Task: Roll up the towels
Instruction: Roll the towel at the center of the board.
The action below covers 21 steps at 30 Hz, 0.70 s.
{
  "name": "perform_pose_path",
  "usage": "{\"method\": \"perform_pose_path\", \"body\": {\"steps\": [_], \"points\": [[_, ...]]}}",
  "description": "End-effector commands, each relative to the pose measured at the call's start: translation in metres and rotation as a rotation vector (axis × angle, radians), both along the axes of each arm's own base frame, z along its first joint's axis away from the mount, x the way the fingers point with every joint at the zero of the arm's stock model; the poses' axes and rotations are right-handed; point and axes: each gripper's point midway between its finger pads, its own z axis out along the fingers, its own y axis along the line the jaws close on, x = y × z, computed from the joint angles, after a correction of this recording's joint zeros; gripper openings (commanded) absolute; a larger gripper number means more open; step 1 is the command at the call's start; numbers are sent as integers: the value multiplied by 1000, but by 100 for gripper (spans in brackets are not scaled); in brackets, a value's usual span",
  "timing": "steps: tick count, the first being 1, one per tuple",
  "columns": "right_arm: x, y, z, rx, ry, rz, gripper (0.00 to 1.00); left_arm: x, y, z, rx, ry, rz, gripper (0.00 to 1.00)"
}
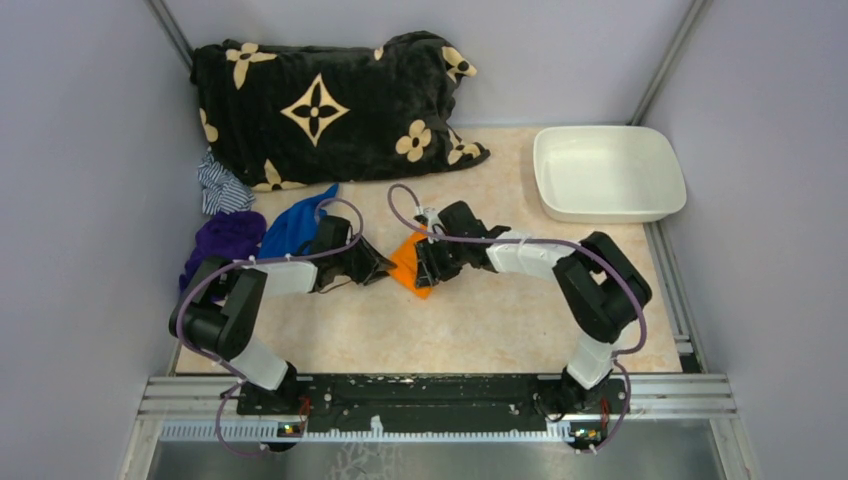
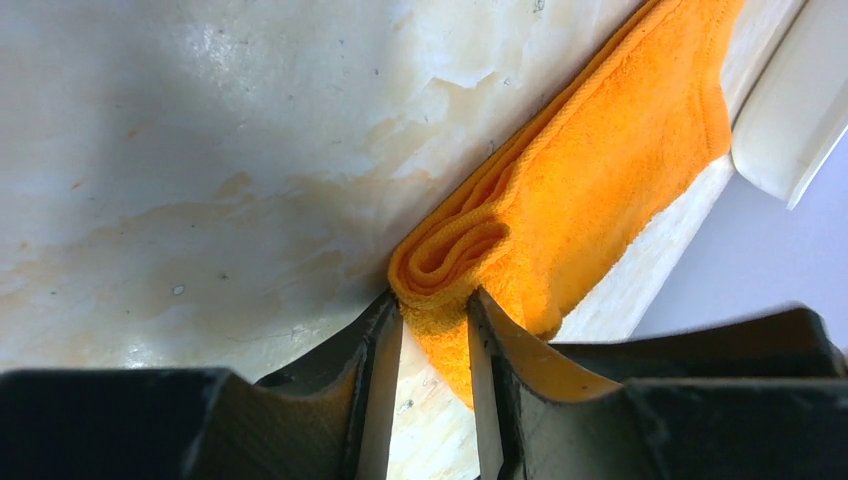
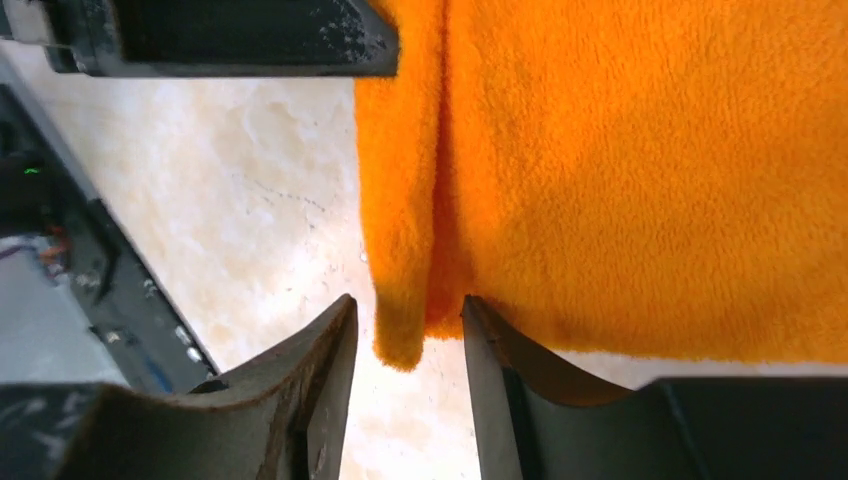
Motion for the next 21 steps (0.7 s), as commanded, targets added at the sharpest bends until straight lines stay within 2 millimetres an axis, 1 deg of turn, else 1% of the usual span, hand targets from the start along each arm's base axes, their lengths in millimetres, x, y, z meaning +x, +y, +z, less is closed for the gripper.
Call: {"method": "perform_pose_path", "body": {"steps": [1, 3, 5, 8, 9, 11, 13, 15, 16, 17, 21], "points": [[13, -10, 42, -208, -336, -3, 44, -42, 42, -59, 210, 196, 55, 38], [12, -9, 56, -254, -446, -1, 44, -42, 42, -59, 214, 198, 55, 38], [10, -3, 65, -282, -540, 11, 44, -42, 42, -59, 216, 198, 54, 38], [1, 10, 74, -294, -647, 59, 44, -42, 42, -59, 216, 199, 53, 38], [-2, 16, 74, -289, -663, 83, 43, -42, 42, -59, 216, 199, 54, 38], [-7, 25, 70, -290, -670, 119, 43, -42, 42, -59, 217, 200, 54, 38], [-7, 29, 62, -309, -669, 136, 43, -42, 42, -59, 217, 199, 54, 38], [-4, 32, 54, -324, -676, 139, 42, -41, 42, -59, 217, 197, 55, 38], [-2, 32, 54, -330, -682, 135, 42, -42, 42, -59, 218, 198, 54, 38], [-1, 31, 40, -360, -670, 147, 42, -41, 42, -59, 219, 197, 51, 38], [1, 30, 21, -401, -660, 168, 41, -42, 42, -60, 220, 198, 47, 38]]}}
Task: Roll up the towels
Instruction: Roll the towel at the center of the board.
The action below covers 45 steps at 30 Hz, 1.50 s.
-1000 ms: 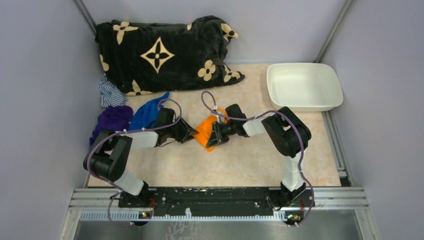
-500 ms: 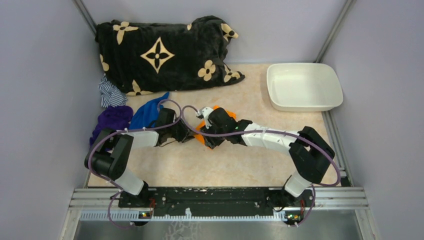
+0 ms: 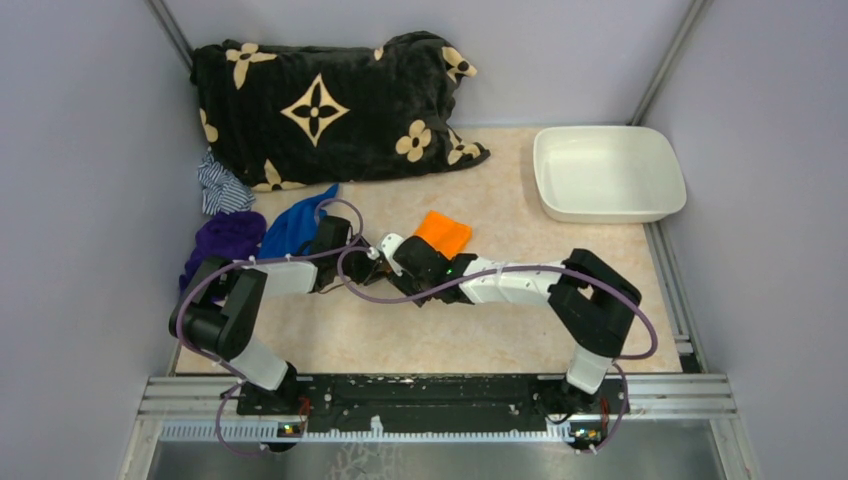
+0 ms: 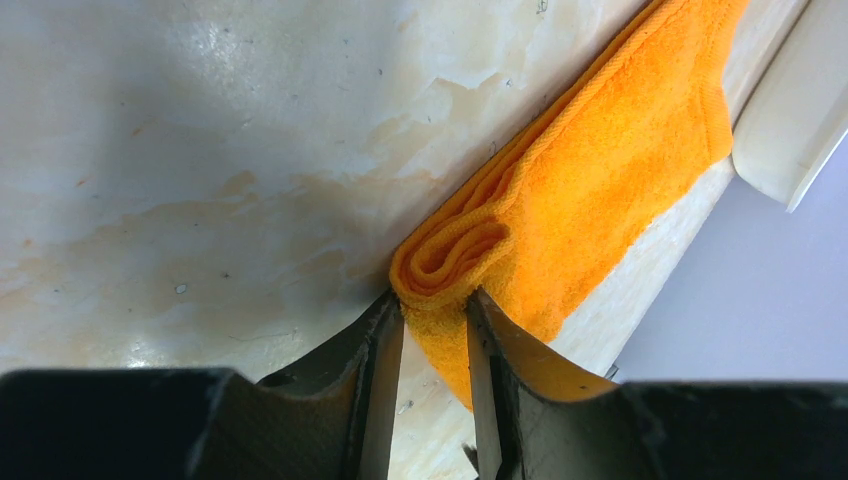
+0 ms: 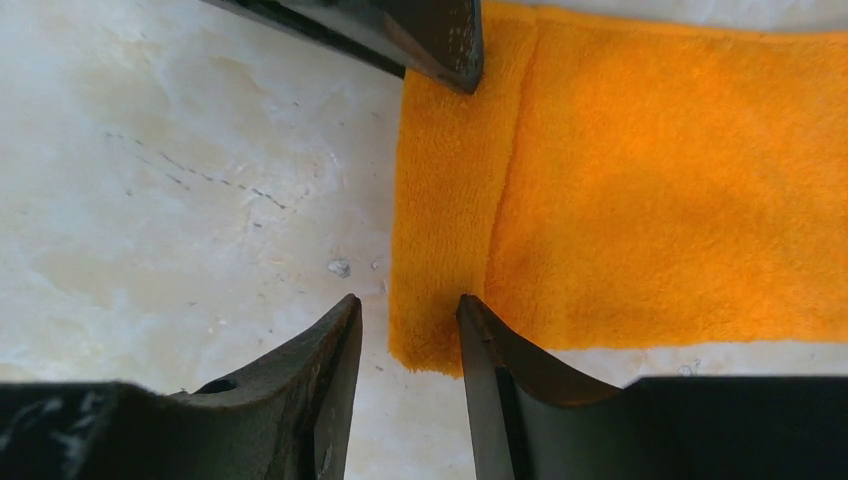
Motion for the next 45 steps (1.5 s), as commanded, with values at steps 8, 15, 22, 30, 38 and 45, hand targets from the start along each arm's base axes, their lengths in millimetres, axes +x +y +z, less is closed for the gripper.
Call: {"method": "perform_pose_path", "body": {"steps": [8, 15, 22, 30, 38, 45], "points": [[13, -6, -40, -127, -30, -11, 40, -41, 41, -58, 216, 188, 36, 38], [12, -31, -67, -255, -22, -46, 44, -41, 41, -58, 221, 188, 34, 39], [10, -43, -86, -349, -2, -54, 29, -36, 38, -59, 217, 185, 25, 40], [-25, -1, -59, -79, 247, 83, 0, -38, 40, -38, 216, 136, 9, 51], [-43, 35, 8, 384, 599, 246, 0, -42, 52, 12, 225, 16, 26, 68], [-28, 30, 23, 637, 868, 201, 0, -59, 49, 25, 165, 8, 17, 69]]}}
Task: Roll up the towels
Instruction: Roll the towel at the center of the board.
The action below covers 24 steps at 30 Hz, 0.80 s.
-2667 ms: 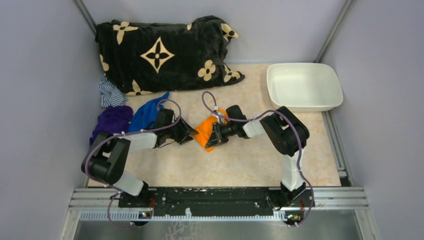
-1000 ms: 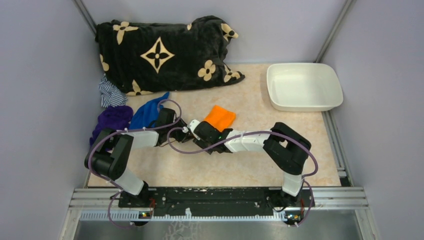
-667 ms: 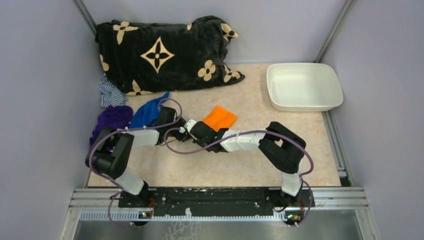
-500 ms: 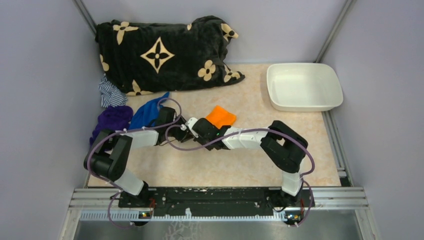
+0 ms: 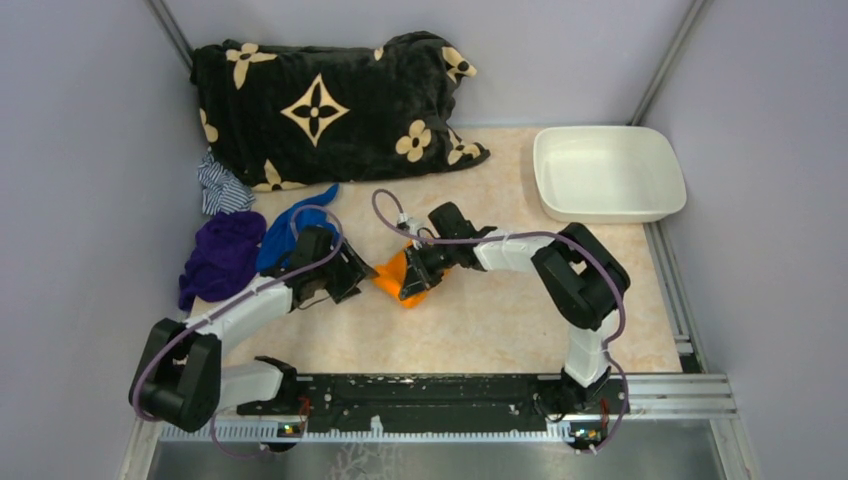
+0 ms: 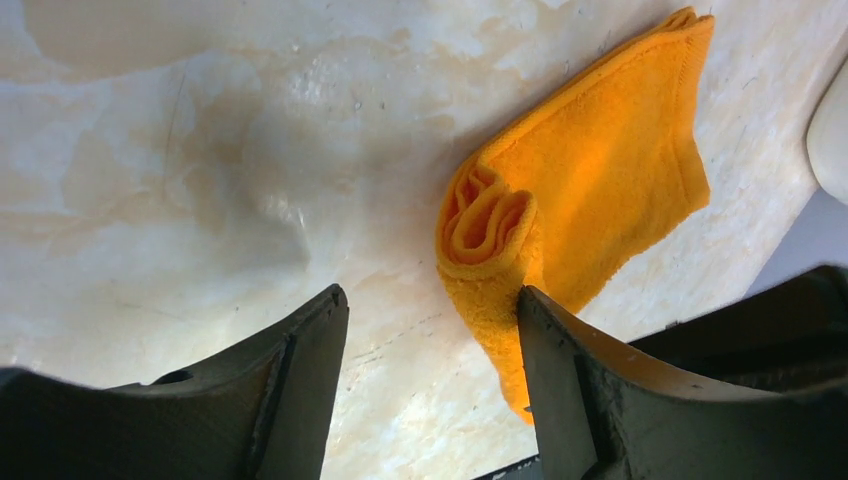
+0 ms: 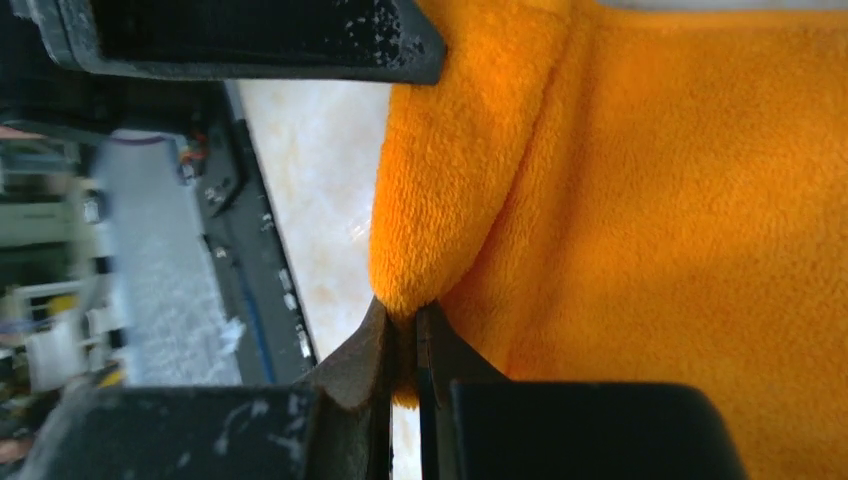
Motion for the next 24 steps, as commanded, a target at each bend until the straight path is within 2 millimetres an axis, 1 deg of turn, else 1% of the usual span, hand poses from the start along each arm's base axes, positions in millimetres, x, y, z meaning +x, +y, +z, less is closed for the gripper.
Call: {"method": "perform_pose_path", "body": {"steps": [1, 3, 4, 7, 11, 13, 20, 24], "points": [[-3, 8, 31, 234, 254, 8, 0, -18, 2, -4, -20, 36, -13, 69], [3, 4, 28, 259, 321, -24, 0, -19, -2, -1, -49, 28, -18, 69], [5, 2, 22, 255, 354, -40, 0, -18, -4, 1, -60, 23, -20, 69], [6, -2, 4, 226, 443, -85, 0, -15, -9, 4, -85, 8, -31, 69], [5, -6, -12, 226, 538, -133, 0, -12, -14, 4, -104, 10, -42, 69], [3, -7, -15, 223, 552, -143, 0, -7, -14, 3, -98, 7, -38, 69], [1, -14, -30, 165, 538, -171, 0, 17, -18, -2, -41, 12, -57, 67], [0, -16, -31, 155, 524, -176, 0, 21, -20, -11, -15, 51, -74, 63]]}}
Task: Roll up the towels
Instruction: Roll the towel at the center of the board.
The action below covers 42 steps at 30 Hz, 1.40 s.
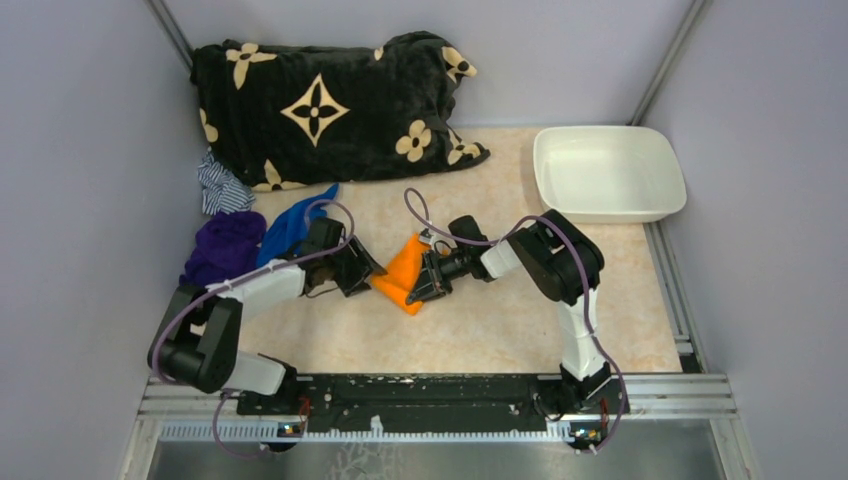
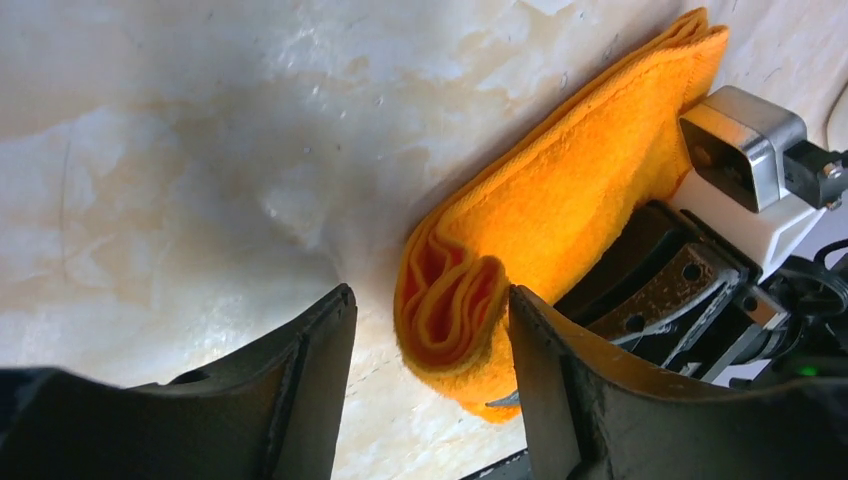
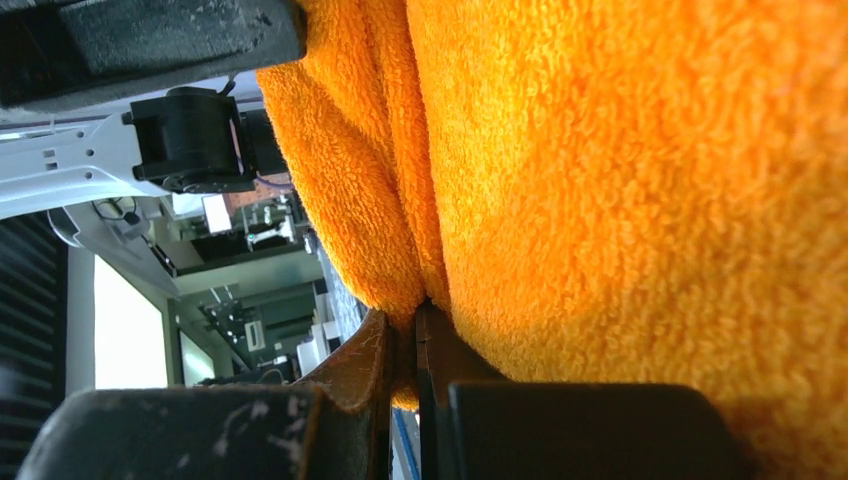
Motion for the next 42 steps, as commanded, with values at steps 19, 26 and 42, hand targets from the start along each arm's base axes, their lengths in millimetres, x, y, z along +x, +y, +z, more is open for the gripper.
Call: {"method": "perform_pose_path", "body": {"steps": [19, 26, 42], "points": [[-6, -9, -7, -38, 45, -47, 0, 7, 9, -11, 167, 57, -92, 32], [-4, -14, -16, -43, 122, -84, 0, -2, 35, 8, 194, -22, -58, 60], [-4, -16, -25, -57, 158, -104, 0, -36, 1, 18, -83, -195, -194, 67]]}}
